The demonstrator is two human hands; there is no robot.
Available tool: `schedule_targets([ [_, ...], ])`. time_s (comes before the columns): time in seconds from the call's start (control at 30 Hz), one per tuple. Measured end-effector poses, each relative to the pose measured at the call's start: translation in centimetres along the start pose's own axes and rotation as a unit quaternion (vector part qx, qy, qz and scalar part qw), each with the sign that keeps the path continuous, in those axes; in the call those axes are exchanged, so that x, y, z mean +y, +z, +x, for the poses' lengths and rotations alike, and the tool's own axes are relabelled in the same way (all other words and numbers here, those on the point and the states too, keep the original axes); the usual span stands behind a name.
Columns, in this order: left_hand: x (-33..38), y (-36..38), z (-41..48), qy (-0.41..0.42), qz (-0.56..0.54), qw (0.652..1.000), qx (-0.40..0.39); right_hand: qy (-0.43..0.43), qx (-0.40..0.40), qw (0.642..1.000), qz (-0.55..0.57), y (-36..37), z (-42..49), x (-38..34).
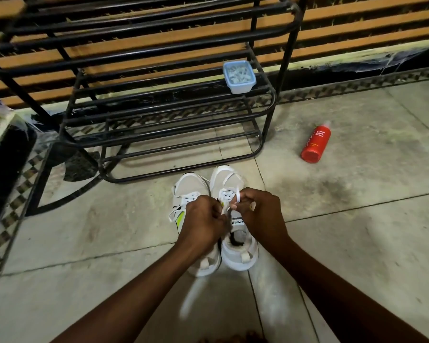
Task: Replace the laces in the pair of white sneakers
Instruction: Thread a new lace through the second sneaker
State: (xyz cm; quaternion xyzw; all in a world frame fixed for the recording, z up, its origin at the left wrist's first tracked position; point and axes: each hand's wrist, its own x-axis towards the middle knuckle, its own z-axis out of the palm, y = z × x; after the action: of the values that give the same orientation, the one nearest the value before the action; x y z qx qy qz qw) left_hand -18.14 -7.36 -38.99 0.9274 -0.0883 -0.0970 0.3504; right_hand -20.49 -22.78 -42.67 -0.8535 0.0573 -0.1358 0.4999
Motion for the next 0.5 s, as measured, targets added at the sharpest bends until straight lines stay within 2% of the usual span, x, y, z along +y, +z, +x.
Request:
schedule_targets([
  [0.2, -0.6, 0.4, 0.2, -0.011, -0.014, 1.000, 0.012, -0.052, 0.025, 0.989, -0.135, 0.2, 0.0, -0.5],
  [0.37, -0.5, 0.4, 0.2, -0.007, -0.012, 1.000, 0.009, -0.146, -0.011, 0.957, -0.251, -0.3, 0.1, -0.7],
  [0.43, -0.3, 0.4, 0.0, -0.005, -0.009, 1.000, 0.012, -0.139, -0.014, 0.958, -0.251, -0.3, 0.1, -0.8],
  [0.5, -0.2, 0.5, -0.2, -0.007, -0.009, 1.000, 0.019, -0.089, -0.012, 0.979, -0.183, -0.1, -0.2, -1.2],
])
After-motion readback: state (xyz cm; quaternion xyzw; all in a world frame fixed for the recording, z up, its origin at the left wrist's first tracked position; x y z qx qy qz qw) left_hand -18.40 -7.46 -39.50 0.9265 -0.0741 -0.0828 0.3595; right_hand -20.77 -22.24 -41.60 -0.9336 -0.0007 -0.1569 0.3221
